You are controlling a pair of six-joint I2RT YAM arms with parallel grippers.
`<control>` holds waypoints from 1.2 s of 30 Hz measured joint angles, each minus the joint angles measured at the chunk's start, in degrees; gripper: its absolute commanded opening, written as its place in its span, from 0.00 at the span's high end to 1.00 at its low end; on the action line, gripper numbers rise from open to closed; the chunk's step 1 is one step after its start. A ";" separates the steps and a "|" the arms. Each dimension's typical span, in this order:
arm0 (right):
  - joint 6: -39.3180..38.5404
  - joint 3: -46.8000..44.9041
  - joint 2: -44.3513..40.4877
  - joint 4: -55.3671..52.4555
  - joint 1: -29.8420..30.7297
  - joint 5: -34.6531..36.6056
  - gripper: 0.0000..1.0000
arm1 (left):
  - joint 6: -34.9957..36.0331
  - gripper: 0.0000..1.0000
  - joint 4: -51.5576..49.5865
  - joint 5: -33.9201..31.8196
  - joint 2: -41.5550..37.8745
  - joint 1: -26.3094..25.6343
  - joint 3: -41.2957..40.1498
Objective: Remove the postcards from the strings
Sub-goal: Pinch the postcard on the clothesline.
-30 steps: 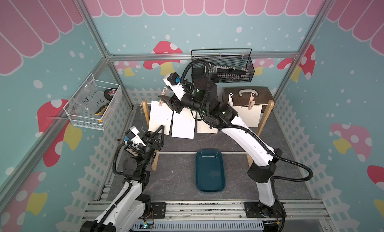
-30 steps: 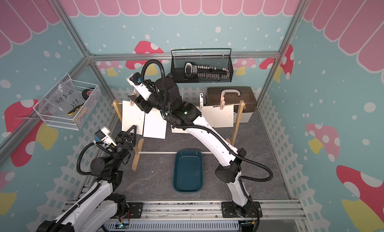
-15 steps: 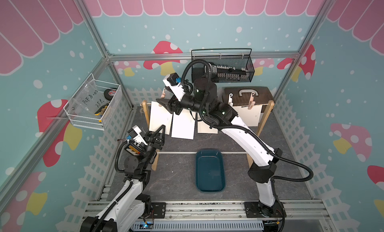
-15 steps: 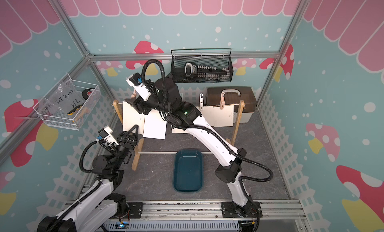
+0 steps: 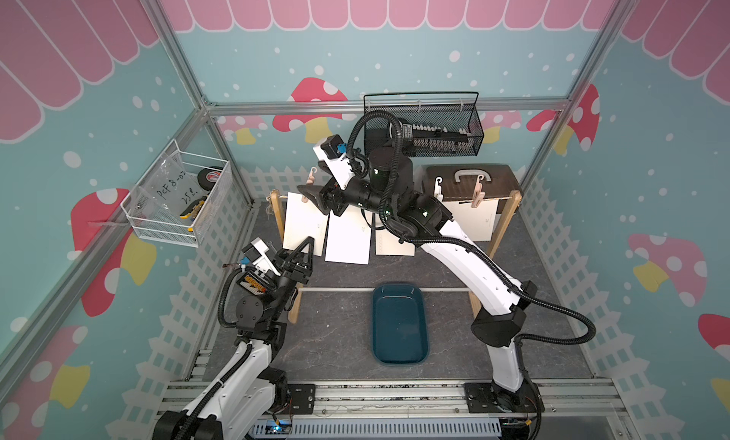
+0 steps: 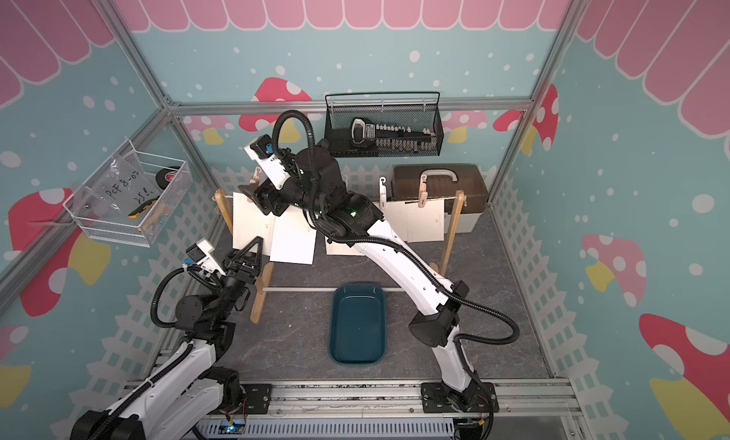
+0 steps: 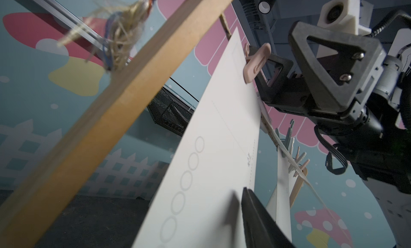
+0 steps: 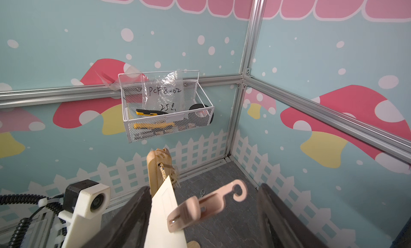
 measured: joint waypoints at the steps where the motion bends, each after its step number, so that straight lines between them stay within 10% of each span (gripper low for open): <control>1: 0.13 0.04 0.02 -0.02 0.00 -0.13 0.26 | 0.00 0.49 -0.02 0.00 0.00 0.00 0.00; 36: -0.50 1.77 1.77 -1.11 -0.04 -8.57 0.44 | 0.28 0.54 0.66 0.39 -0.42 0.00 0.00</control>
